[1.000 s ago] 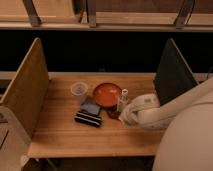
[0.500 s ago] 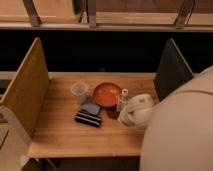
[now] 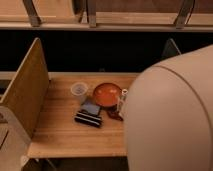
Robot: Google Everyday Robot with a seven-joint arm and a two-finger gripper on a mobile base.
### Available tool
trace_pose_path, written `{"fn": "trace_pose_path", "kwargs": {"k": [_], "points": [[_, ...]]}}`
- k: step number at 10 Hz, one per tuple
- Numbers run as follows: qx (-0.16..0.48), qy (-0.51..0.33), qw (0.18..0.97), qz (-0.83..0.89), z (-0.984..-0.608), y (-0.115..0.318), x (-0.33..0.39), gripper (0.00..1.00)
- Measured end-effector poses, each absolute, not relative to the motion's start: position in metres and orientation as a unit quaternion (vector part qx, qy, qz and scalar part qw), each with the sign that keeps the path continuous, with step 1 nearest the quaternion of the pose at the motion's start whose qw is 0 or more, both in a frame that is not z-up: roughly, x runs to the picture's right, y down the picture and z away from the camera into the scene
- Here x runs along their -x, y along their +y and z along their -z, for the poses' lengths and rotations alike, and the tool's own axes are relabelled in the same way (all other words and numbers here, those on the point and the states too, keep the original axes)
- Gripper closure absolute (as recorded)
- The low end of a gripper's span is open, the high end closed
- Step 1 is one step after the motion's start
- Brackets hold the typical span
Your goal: Knock the bottle over
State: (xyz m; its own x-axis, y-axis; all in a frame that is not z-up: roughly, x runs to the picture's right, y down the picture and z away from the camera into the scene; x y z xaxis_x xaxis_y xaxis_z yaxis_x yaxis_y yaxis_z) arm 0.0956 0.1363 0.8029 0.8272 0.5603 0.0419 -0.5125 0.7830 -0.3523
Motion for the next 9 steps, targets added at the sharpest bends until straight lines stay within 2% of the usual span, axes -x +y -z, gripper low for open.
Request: {"fn": "trace_pose_path", "kwargs": {"k": [5, 9], "points": [[0.155, -0.104, 0.955, -0.232, -0.843, 0.117, -0.093, 1.00], [0.130, -0.123, 0.965, -0.192, -0.842, 0.092, -0.090, 1.00]]}}
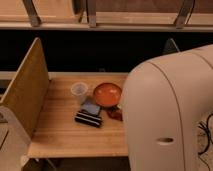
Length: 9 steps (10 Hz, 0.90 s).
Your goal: Knock the bottle over
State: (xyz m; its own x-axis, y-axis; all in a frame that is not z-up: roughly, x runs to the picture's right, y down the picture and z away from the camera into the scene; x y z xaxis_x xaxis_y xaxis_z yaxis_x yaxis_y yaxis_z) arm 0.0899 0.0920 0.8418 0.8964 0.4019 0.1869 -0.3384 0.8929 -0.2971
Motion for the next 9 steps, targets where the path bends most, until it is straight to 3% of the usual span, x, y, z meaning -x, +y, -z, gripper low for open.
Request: {"fn": "trace_pose_path", "kwargs": {"k": [5, 9], "points": [[0.113, -0.099, 0.981, -0.125, -0.837, 0.083, -0.105, 1.00], [0.060, -0.066, 0.994, -0.067, -0.835, 0.038, -0.136, 1.00]]}}
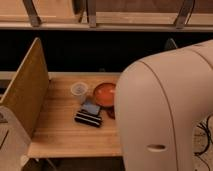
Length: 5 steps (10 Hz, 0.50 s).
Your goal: Knock the bottle over
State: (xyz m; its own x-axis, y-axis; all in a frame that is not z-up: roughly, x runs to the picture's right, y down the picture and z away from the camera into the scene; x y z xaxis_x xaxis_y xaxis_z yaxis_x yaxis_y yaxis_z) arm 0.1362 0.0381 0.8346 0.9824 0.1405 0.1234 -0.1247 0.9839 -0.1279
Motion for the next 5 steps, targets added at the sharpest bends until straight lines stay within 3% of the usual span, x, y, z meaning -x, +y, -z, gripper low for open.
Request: {"fn": "trace_pose_path", "kwargs": {"k": [2, 5], "points": [[0.055, -0.069, 0.994, -0.069, -0.8325, 0.0319, -0.1350, 0.99], [0.055, -0.069, 0.994, -0.069, -0.8325, 0.0322, -0.1353, 0.74]]}}
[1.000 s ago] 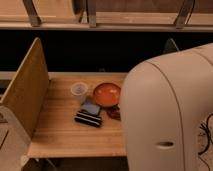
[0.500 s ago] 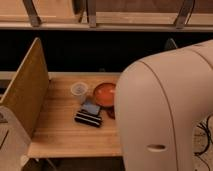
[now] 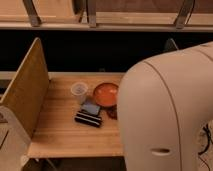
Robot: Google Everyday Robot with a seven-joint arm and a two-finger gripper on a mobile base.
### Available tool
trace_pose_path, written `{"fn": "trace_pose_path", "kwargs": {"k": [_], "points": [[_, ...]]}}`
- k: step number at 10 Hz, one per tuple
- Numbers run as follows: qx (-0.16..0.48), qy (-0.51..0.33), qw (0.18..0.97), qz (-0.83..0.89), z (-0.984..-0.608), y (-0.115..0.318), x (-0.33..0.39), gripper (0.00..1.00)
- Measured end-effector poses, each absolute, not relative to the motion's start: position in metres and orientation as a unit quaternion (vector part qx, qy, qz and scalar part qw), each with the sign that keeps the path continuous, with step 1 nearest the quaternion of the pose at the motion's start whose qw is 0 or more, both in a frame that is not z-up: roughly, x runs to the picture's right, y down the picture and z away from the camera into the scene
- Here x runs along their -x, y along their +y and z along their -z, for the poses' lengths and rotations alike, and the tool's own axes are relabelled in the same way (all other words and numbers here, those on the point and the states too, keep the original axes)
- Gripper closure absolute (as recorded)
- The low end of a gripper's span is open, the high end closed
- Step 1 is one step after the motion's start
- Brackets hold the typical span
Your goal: Knock the bottle over
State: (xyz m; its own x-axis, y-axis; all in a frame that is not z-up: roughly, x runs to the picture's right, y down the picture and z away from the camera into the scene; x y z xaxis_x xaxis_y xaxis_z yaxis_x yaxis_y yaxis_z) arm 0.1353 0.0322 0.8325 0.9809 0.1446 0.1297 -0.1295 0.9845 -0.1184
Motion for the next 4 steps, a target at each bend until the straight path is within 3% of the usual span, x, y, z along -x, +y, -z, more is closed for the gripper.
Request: {"fn": "trace_pose_path", "kwargs": {"k": [4], "points": [[0.056, -0.068, 0.994, -0.069, -0.8331, 0.0330, -0.1357, 0.32]]}}
